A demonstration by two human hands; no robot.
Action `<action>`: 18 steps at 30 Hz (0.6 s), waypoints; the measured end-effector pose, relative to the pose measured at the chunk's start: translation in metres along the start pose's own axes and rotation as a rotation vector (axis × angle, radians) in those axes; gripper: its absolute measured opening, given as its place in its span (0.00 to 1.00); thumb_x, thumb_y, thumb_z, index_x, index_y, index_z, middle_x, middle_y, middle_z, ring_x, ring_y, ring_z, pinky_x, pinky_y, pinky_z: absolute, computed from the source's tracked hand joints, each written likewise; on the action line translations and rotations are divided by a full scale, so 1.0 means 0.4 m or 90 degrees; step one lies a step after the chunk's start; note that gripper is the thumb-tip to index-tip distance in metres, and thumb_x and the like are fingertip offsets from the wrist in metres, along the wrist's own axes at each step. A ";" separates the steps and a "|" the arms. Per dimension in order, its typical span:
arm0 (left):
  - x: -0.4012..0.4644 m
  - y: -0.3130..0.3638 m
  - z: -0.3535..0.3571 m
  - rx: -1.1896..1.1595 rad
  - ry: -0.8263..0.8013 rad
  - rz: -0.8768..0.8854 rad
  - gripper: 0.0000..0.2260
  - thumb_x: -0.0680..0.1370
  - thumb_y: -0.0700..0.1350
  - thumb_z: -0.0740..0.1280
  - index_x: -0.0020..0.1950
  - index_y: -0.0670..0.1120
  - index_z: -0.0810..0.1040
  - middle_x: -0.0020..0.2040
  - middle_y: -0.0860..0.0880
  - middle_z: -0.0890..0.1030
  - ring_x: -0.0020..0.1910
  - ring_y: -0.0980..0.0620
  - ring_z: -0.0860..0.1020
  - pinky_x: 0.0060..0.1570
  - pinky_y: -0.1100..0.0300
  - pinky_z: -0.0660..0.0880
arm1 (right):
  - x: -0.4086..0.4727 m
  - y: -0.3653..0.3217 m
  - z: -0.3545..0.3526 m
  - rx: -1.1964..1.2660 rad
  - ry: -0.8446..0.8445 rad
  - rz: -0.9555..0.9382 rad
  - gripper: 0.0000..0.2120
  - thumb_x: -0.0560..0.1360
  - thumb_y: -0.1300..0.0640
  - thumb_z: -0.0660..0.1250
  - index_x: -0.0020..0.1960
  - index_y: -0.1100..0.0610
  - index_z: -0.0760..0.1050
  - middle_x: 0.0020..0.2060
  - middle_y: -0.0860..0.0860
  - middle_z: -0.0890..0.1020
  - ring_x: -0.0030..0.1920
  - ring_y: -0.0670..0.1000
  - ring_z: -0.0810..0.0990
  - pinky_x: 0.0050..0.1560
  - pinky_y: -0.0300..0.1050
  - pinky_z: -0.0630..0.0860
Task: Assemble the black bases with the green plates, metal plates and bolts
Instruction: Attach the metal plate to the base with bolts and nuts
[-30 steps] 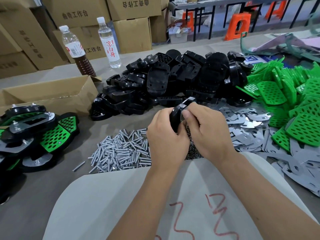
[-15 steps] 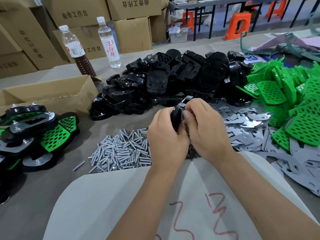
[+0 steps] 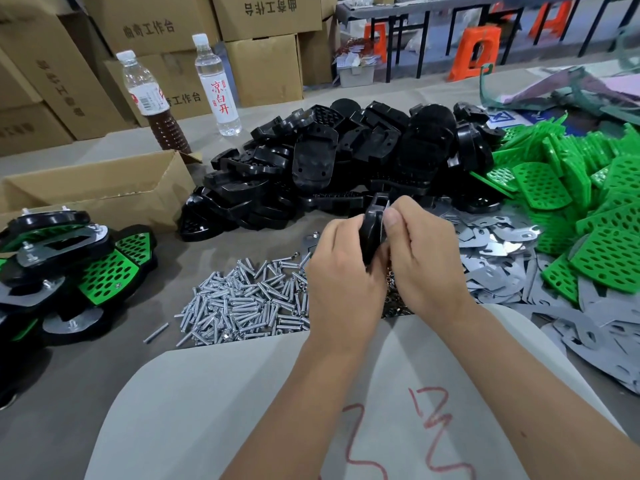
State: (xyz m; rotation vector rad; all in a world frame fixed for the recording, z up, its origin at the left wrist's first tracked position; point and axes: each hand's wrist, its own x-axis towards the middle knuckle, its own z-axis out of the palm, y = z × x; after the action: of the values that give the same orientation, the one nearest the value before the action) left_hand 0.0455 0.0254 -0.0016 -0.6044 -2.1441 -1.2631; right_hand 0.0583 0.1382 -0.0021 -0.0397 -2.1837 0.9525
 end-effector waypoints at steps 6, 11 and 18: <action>0.001 -0.009 0.004 0.001 0.034 0.005 0.09 0.79 0.43 0.74 0.55 0.40 0.82 0.47 0.47 0.82 0.44 0.51 0.77 0.45 0.63 0.71 | -0.005 -0.002 0.004 -0.023 -0.003 -0.036 0.13 0.86 0.57 0.55 0.42 0.58 0.65 0.33 0.47 0.69 0.35 0.54 0.69 0.36 0.54 0.67; -0.001 -0.013 0.008 0.012 0.034 0.050 0.09 0.78 0.39 0.75 0.55 0.37 0.82 0.47 0.45 0.82 0.45 0.49 0.77 0.46 0.65 0.70 | -0.005 -0.005 0.001 -0.038 0.019 -0.014 0.16 0.86 0.56 0.55 0.40 0.55 0.60 0.29 0.45 0.65 0.31 0.50 0.65 0.34 0.53 0.64; 0.001 -0.017 0.003 0.008 0.025 0.067 0.09 0.75 0.36 0.76 0.55 0.39 0.83 0.47 0.46 0.82 0.45 0.48 0.79 0.45 0.60 0.74 | -0.002 -0.013 -0.004 0.094 -0.008 0.079 0.20 0.86 0.55 0.55 0.35 0.51 0.60 0.27 0.44 0.65 0.30 0.45 0.64 0.32 0.41 0.62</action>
State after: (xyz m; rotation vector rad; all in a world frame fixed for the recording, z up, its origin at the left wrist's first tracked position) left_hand 0.0404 0.0234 -0.0061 -0.6729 -2.0582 -1.1937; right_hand 0.0613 0.1352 0.0014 -0.0993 -2.1358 1.1843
